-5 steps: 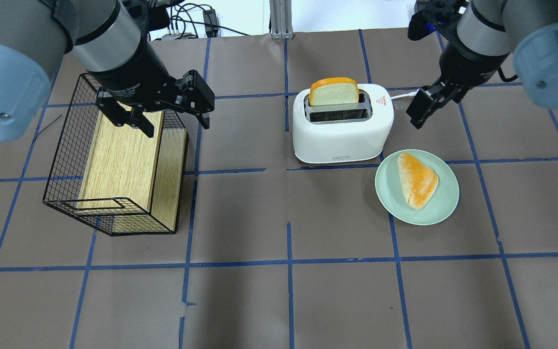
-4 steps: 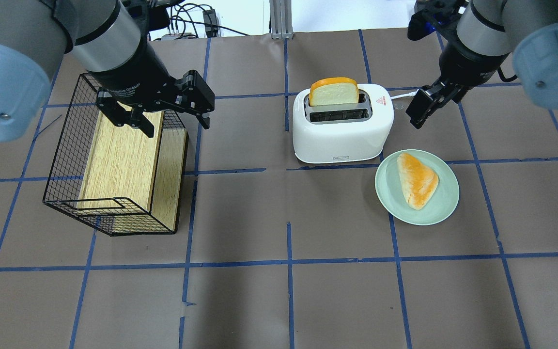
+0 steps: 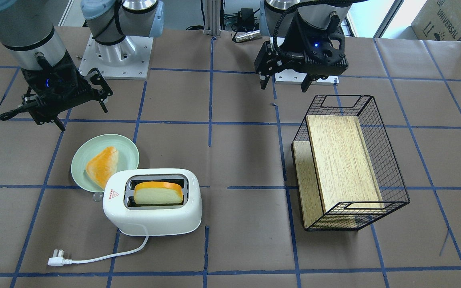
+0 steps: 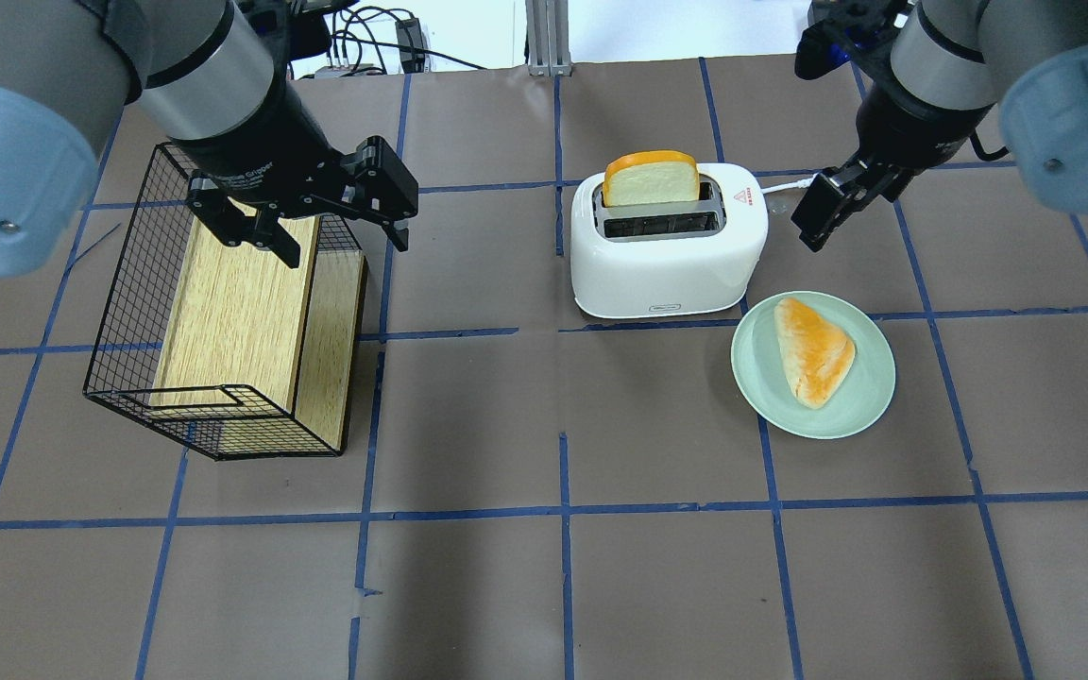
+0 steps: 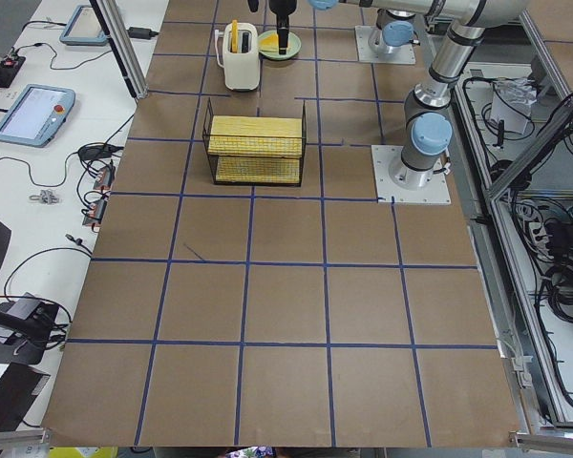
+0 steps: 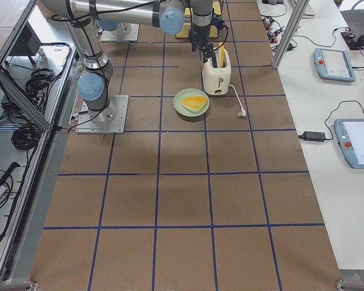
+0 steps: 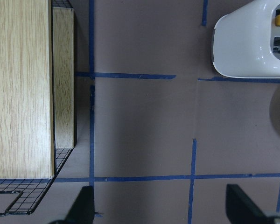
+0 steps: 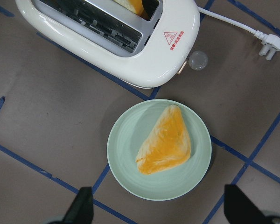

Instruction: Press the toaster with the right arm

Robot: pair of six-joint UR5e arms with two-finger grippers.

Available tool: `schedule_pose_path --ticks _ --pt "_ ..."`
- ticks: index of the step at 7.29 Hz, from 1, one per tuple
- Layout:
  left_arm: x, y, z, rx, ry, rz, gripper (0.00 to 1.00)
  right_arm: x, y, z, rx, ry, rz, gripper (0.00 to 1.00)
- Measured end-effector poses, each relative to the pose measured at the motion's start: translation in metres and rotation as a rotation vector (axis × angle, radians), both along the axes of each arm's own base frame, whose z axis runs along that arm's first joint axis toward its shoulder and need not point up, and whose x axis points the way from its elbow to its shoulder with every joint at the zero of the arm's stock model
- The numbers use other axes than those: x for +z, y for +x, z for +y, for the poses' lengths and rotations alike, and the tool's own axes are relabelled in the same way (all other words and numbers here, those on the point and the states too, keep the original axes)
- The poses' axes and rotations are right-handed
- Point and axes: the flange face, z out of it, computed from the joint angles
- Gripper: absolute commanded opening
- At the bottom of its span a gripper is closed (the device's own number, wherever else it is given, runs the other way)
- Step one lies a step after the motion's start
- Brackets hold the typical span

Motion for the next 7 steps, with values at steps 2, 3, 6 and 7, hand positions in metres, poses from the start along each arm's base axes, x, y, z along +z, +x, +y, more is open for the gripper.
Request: schedule_pose_path --ticks 2,3,6,7 --pt "0.000 0.000 0.000 0.000 0.001 0.000 1.00 0.000 -0.001 0.000 0.003 0.000 0.004 1.00" --pt "0.000 0.000 0.000 0.000 0.001 0.000 1.00 -0.001 -0.002 0.000 0.008 0.003 0.008 1.00" --pt "0.000 0.000 0.000 0.000 0.000 0.000 1.00 -0.020 -0.010 -0.013 0.264 0.023 0.014 0.61" --pt "0.000 0.000 0.000 0.000 0.000 0.000 1.00 -0.029 -0.022 -0.026 0.362 0.000 0.030 0.18"
